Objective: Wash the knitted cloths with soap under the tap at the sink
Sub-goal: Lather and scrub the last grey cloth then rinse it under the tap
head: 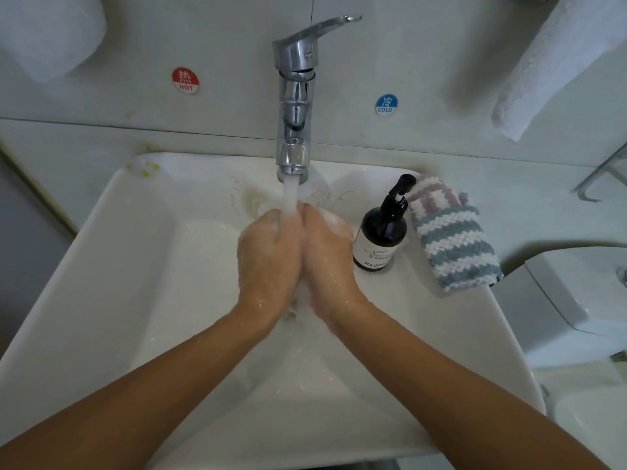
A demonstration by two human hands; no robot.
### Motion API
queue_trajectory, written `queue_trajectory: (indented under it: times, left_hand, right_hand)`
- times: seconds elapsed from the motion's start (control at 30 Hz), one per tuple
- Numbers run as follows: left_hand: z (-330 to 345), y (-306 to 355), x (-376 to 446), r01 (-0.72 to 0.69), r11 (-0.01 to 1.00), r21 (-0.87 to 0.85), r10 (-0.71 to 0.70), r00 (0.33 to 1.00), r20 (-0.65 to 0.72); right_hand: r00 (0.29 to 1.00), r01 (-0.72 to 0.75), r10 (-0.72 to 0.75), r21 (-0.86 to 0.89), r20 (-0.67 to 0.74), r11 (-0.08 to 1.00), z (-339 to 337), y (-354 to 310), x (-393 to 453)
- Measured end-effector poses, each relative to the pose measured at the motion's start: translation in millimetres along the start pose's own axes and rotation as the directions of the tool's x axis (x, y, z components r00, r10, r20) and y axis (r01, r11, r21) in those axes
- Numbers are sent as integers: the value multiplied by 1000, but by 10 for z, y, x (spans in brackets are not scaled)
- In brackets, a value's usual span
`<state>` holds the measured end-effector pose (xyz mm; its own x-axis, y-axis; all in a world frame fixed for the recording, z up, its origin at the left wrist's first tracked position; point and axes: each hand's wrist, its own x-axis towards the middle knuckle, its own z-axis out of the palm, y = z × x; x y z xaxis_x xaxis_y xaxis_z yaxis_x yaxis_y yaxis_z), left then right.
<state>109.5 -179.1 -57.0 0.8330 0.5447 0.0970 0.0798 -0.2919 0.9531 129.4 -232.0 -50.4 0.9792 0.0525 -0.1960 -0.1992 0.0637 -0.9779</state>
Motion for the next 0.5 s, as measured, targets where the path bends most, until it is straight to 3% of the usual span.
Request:
queue_trajectory:
  times: [0.17,0.33,0.5]
  left_hand:
    - [-73,30,49,-47,997,-63,47,999,4]
    - [-104,80,105,47,995,-82,-47,999,2]
    - [-107,83,81,69,995,-78,-62,994,87]
  right_hand:
    - [989,145,-145,-64,-5,987,20,6,-37]
    - [986,167,-169,-106,-5,980,49,10,-44]
    - [970,241,-241,-100,21,965,-13,11,-43]
